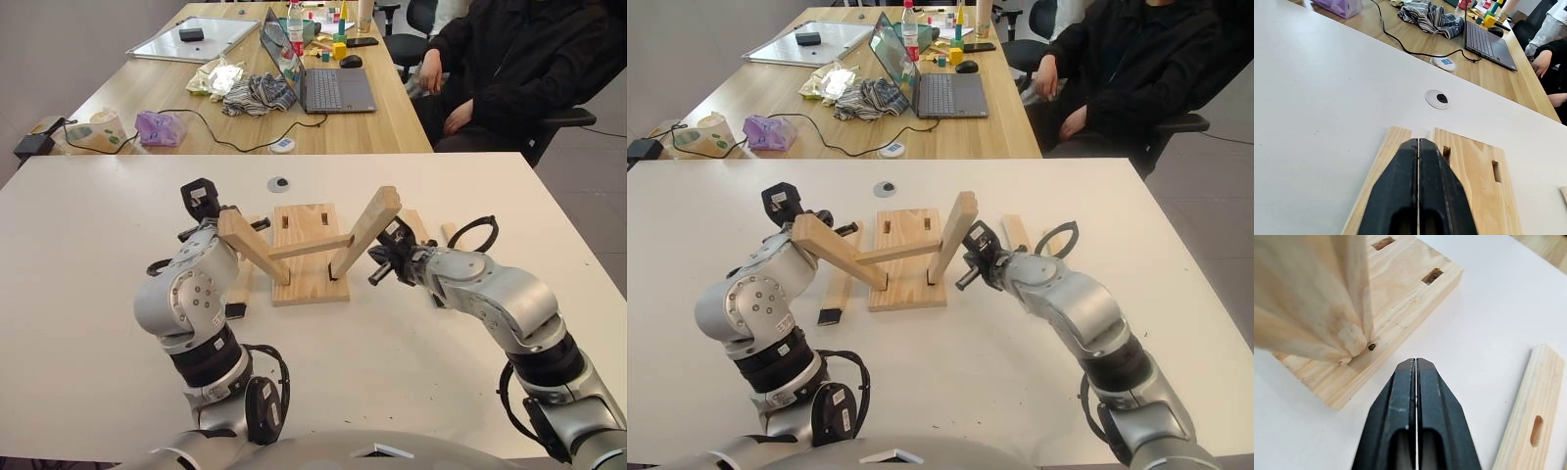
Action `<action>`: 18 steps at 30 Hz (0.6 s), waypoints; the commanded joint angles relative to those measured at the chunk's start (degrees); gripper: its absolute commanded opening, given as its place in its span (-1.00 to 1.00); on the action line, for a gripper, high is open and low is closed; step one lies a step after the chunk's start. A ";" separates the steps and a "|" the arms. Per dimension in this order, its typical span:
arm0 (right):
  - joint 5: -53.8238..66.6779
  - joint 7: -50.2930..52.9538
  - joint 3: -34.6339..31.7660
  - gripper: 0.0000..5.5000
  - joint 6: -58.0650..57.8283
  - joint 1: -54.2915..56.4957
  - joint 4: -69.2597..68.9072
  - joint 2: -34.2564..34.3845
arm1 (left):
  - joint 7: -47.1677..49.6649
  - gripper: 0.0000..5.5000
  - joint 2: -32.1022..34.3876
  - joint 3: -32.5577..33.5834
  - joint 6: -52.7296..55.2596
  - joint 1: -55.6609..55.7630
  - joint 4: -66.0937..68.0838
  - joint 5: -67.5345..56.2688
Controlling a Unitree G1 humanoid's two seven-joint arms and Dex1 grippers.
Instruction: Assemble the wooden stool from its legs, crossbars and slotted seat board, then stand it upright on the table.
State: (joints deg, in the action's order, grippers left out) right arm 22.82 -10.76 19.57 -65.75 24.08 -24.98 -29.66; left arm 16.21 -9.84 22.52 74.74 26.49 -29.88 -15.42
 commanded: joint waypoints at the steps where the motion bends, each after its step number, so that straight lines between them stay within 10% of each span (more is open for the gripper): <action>1: -1.14 -0.15 -4.99 -0.99 7.05 2.09 2.31 4.80 | -1.65 -1.00 -4.78 -1.35 -4.76 0.31 3.84 -1.80; 10: 21.29 5.42 -42.41 -0.99 21.98 27.78 8.70 15.84 | -2.71 -1.00 6.80 3.33 -16.94 3.91 10.90 -1.01; 13: 28.33 6.65 -39.55 -0.99 19.34 26.34 6.21 20.54 | -2.40 -1.00 6.21 3.10 -17.70 3.34 11.35 -1.68; 18: 13.94 -0.13 -16.92 -0.99 21.30 -4.94 18.29 20.22 | -1.92 -1.00 4.94 3.09 -18.23 2.04 11.58 -2.36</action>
State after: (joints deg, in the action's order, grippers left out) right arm 44.26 -8.91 -6.07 -42.55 31.44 -15.77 -7.70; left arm 13.84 -4.49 26.00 57.05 29.12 -18.57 -17.03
